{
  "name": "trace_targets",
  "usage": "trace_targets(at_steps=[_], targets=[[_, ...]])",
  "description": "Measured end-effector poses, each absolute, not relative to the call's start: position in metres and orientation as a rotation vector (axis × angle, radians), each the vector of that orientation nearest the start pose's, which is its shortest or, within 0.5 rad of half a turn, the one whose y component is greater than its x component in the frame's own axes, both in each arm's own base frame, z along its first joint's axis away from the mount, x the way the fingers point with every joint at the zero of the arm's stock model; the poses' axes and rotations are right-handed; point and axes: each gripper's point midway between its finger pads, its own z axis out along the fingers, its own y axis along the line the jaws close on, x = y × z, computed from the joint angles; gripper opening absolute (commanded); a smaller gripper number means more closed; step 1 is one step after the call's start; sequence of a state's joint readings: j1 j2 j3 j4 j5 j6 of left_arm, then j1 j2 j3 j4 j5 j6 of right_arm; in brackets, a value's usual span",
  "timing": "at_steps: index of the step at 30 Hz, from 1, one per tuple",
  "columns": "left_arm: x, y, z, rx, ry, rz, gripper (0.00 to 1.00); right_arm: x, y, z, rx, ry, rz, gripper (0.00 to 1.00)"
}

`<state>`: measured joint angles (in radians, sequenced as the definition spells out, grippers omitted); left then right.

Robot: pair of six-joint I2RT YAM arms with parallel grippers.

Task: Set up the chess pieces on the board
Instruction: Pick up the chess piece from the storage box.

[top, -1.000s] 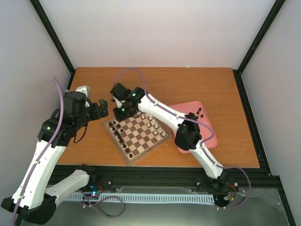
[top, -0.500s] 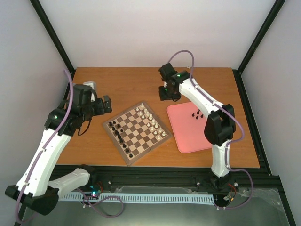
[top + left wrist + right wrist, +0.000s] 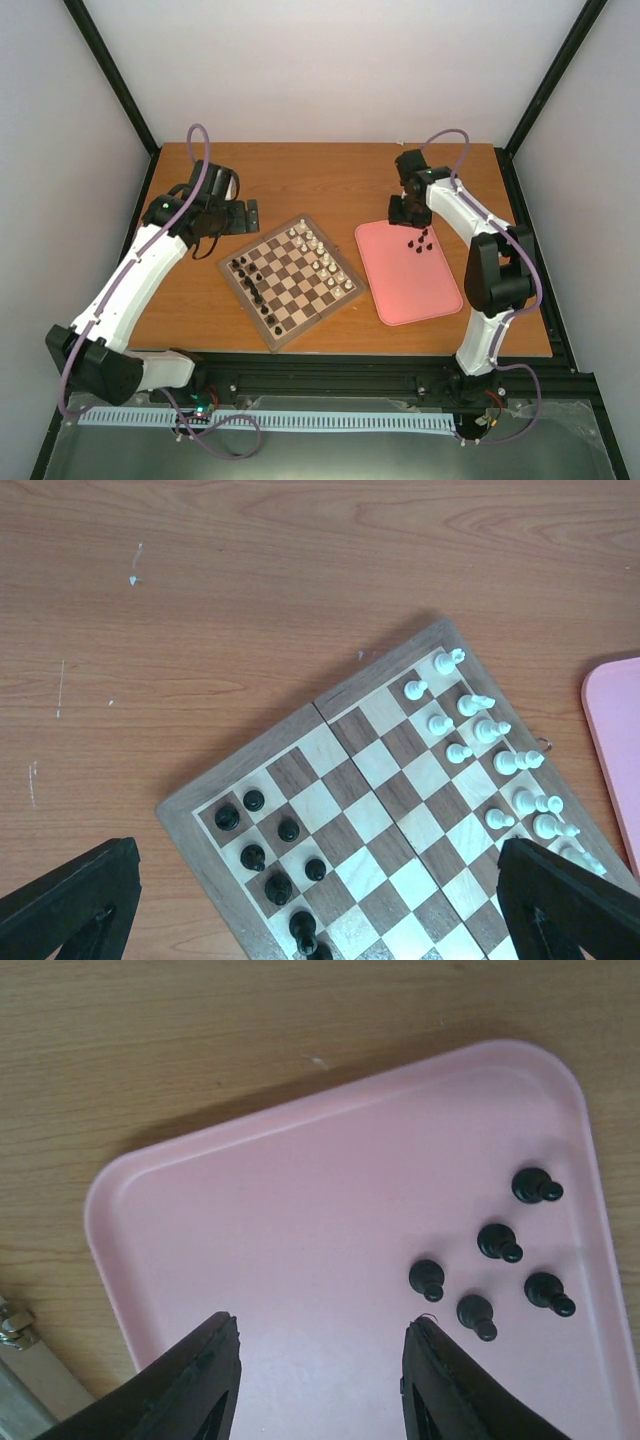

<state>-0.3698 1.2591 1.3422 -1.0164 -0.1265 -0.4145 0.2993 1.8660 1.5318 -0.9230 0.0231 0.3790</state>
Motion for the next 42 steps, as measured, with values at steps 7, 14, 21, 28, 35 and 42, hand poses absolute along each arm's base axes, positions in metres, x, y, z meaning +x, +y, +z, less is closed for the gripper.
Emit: trace_targets(at_steps=[7, 14, 21, 28, 35, 42], targets=[[0.324, -0.104, 0.24, -0.103, 2.527, -0.168, 0.97, 0.398, 0.075, 0.081, 0.301, 2.887, 0.169, 0.39], [0.34, -0.116, 0.233, -0.088, 2.537, -0.19, 0.97, 0.382, 0.044, 0.058, 0.438, 2.935, 0.189, 0.4], [0.347, -0.122, 0.232, -0.079, 2.535, -0.213, 0.97, 0.382, 0.042, 0.057, 0.444, 2.932, 0.208, 0.38], [0.349, -0.124, 0.236, -0.077, 2.521, -0.22, 0.97, 0.385, 0.04, 0.054, 0.443, 2.933, 0.196, 0.34], [0.35, -0.124, 0.235, -0.075, 2.522, -0.22, 0.97, 0.385, 0.033, 0.053, 0.458, 2.927, 0.151, 0.33], [0.353, -0.125, 0.229, -0.074, 2.537, -0.214, 0.97, 0.386, 0.023, 0.053, 0.493, 2.921, 0.15, 0.3]])
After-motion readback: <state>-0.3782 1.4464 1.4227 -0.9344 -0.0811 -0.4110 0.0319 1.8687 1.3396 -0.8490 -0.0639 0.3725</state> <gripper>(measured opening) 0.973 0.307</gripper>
